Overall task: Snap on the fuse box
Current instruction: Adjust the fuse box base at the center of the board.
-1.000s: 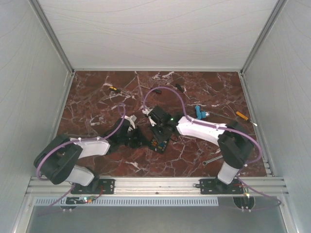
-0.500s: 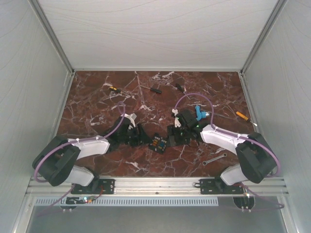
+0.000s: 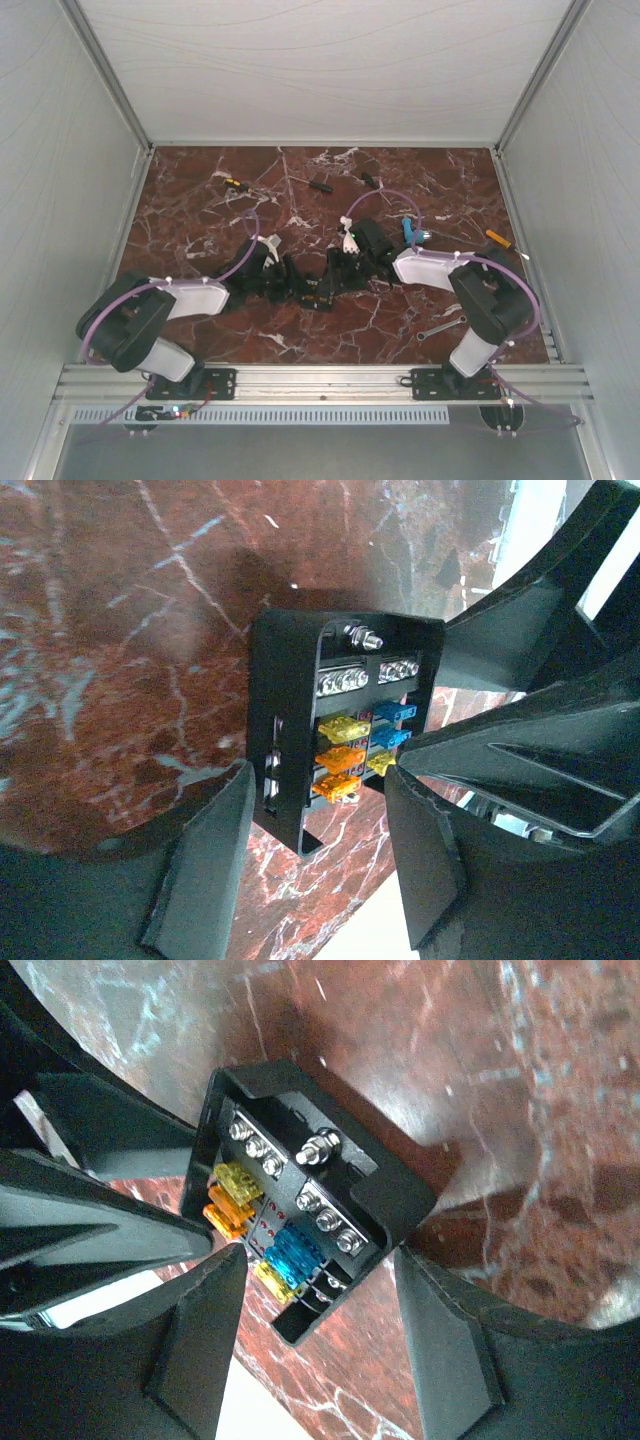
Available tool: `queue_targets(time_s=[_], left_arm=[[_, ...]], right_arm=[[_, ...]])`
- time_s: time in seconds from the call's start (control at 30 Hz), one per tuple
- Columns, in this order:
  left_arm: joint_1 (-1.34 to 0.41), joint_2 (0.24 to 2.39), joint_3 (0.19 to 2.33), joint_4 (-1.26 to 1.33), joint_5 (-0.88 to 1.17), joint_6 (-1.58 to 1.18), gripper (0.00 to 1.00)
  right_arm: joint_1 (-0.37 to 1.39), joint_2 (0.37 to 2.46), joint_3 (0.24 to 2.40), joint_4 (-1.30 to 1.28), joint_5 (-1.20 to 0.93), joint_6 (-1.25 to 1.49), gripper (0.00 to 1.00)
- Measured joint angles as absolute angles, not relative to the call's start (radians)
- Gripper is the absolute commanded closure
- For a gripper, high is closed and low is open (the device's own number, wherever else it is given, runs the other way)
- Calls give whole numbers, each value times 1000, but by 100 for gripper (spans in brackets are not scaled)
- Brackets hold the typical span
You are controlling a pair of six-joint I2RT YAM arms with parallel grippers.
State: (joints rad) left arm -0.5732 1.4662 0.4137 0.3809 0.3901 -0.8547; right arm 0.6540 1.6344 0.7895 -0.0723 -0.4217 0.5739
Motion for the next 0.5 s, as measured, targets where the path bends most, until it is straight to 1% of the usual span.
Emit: queue_targets(time_s=[0.1,0.27,0.37,0.5], left_arm=[[-551,1458,403,380,388,-860,42],[-541,1426,392,374,374,-865,35],[-541,1411,392,368,369,-865,31],[-535,1393,390,356,359,-864,26]], right_arm=[[654,1674,834,-54,-439,570,41],[628,1659,851,-59,-452,534,40],[546,1591,821,-72,-466,510,39],[371,1446,766,-93,-474,485,39]])
